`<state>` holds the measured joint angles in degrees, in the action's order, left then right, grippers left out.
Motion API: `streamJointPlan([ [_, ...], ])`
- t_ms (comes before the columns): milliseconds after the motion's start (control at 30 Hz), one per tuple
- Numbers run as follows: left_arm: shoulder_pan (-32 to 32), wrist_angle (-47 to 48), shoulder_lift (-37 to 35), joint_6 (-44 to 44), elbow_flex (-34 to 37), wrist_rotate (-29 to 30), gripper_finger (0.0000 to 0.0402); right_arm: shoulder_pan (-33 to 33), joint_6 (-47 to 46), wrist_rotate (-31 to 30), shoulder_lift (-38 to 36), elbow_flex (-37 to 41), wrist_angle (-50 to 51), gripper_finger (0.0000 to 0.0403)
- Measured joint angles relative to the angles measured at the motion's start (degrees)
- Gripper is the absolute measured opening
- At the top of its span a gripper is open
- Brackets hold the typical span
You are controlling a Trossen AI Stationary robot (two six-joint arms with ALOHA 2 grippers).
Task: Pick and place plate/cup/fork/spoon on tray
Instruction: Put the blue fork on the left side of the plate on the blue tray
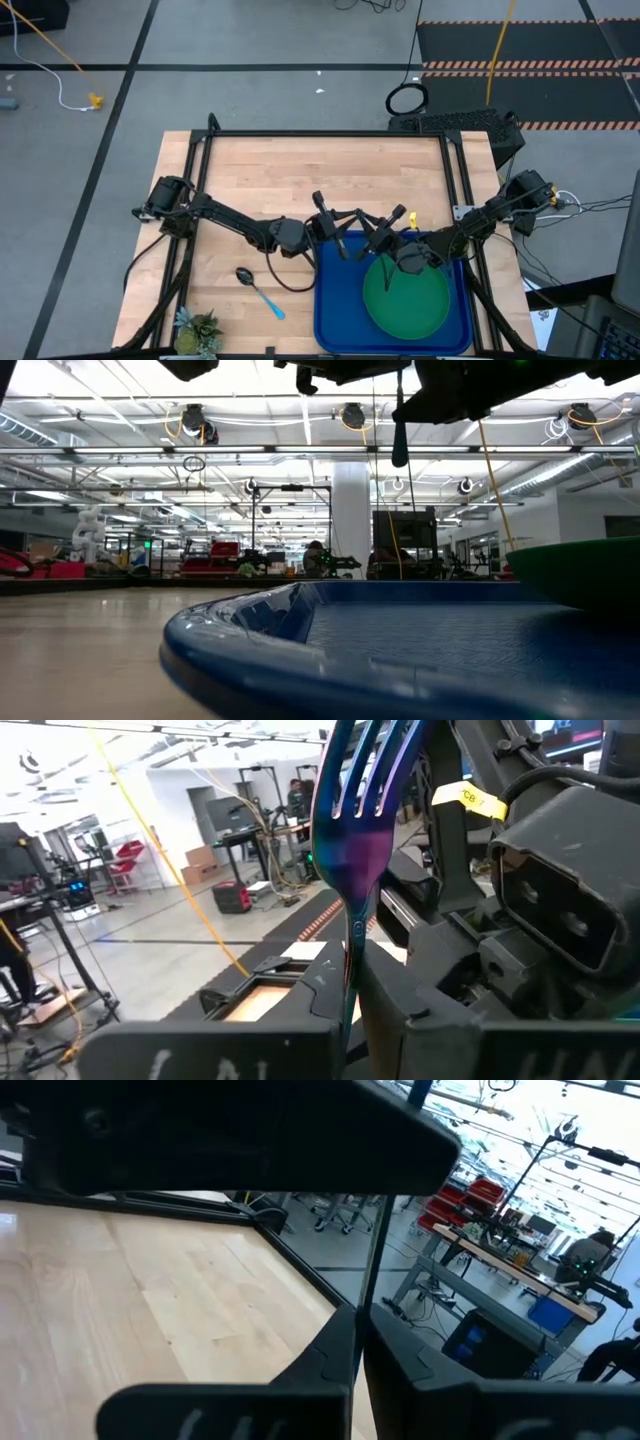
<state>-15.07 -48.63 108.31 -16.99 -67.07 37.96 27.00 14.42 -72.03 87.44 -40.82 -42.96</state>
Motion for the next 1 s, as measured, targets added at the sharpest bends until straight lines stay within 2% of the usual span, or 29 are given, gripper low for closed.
streamJointPlan([
  [133,-0.11,1.91,-0.65,2.53,0.0,-0.18,0.0022,0.45,1.19,0.11,0.0,0.0,-0.01,0.0012],
  [333,-1.08,7.44,-3.9,6.66,0.0,-1.31,0.0011,4.18,8.31,-1.9,-1.6,0.0,-0.62,0.0063],
  [600,-3.75,19.16,-10.84,13.86,0.0,-0.82,0.0013,11.48,17.32,-10.74,-9.22,0.0,-0.51,0.0122],
  [767,-6.66,24.27,-12.26,22.63,0.0,-1.6,0.0011,16.81,21.84,-18.08,-15.28,0.0,-0.51,0.0134],
  [1000,-10.84,25.24,-8.4,36.76,0.0,-2.38,0.0014,23.6,22.41,-18.07,-21.06,0.0,-0.62,0.0131],
])
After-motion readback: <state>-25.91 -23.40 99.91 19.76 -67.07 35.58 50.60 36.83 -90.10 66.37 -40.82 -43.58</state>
